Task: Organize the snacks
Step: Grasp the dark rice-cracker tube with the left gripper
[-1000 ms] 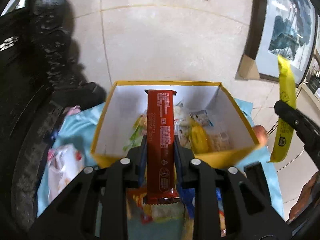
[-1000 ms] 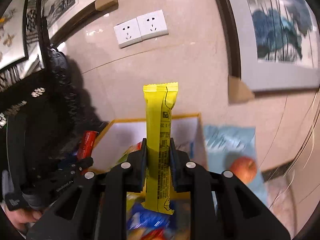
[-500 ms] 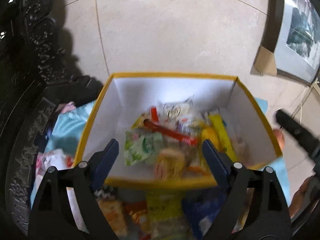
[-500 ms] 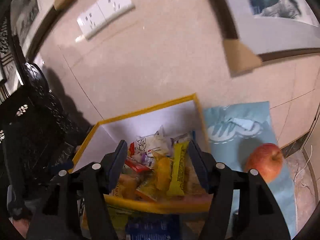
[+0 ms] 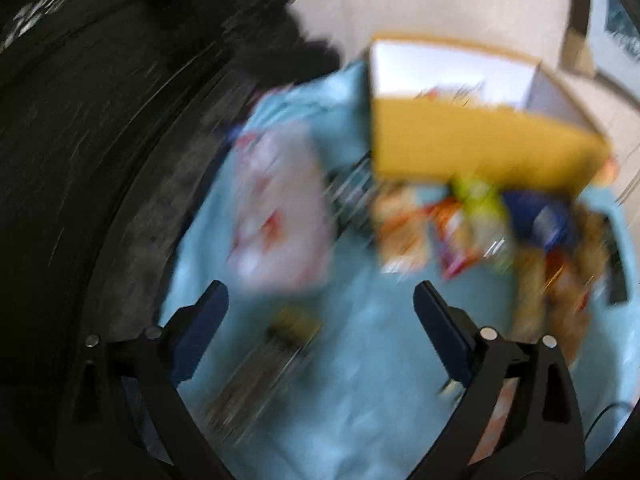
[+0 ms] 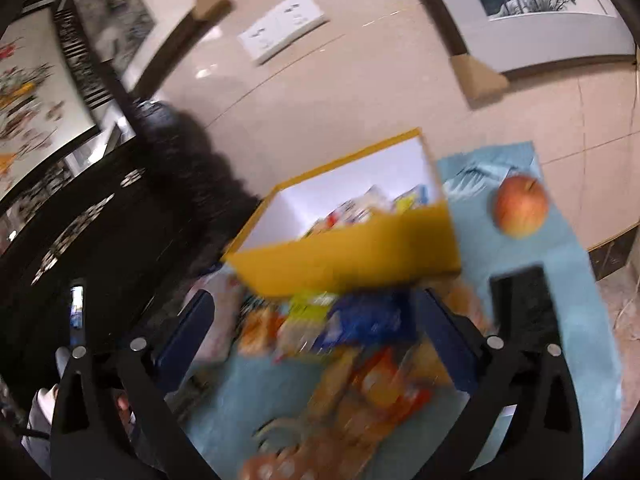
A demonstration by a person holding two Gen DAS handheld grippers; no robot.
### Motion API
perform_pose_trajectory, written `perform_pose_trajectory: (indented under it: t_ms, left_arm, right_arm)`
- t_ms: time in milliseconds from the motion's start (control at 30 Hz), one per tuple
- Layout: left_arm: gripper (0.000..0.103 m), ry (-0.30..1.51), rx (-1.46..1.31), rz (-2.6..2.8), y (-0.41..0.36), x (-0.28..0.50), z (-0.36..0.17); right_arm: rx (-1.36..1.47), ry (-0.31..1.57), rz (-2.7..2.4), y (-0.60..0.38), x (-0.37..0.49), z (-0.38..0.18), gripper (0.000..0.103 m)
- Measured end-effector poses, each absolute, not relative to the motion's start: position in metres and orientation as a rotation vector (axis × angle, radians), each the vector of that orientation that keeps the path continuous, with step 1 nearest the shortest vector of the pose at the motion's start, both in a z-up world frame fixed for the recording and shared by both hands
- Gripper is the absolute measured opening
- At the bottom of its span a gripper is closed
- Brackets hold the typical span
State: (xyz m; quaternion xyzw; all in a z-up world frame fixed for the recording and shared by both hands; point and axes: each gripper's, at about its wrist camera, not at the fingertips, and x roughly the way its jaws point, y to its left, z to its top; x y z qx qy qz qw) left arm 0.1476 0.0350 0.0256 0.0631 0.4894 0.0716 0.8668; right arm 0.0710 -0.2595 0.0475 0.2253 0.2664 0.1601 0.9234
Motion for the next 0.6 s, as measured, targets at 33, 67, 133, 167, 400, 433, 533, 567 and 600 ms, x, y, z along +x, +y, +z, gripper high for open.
perform_pose_trajectory:
  t_ms: [33, 67, 133, 167, 400, 433, 533, 567, 600]
  left_arm:
    - [0.095, 1.046, 0.129, 0.174, 0.042, 0.14, 0.02]
    - [0.095, 1.055, 0.13, 0.204, 0.048, 0.131, 0.016]
    - [0.096, 1.053, 0.151, 0.245, 0.055, 0.115, 0.011]
    - [0.097, 1.058, 0.157, 0.257, 0.056, 0.111, 0.009]
    - [0.097, 1.136, 0.235, 0.393, 0.066, 0.103, -0.034]
    - [0.097, 1.125, 0.273, 0.392, 0.065, 0.101, -0.039]
    - [0.097, 1.149, 0.277, 0.409, 0.067, 0.106, -0.048]
    - [0.097, 1.147, 0.253, 0.408, 0.07, 0.109, -0.05]
    - [0.097, 1.145, 0.239, 0.412, 0.073, 0.113, -0.054]
  right_arm:
    - [0.468, 0.55, 0.343, -0.257, 0.064, 0.044, 0.102]
    - [0.484, 0.555, 0.352, -0.255, 0.058, 0.038, 0.102]
    - [0.498, 0.572, 0.357, -0.253, 0.051, 0.029, 0.102]
    - [0.506, 0.578, 0.362, -0.253, 0.049, 0.022, 0.102]
    - [0.659, 0.628, 0.36, -0.281, 0.051, -0.014, 0.102]
    - [0.694, 0.648, 0.343, -0.284, 0.053, -0.019, 0.102]
    - [0.756, 0.641, 0.332, -0.289, 0.049, -0.023, 0.102]
    - [0.746, 0.638, 0.332, -0.288, 0.048, -0.022, 0.102]
    - [0.726, 0.623, 0.333, -0.286, 0.046, -0.018, 0.102]
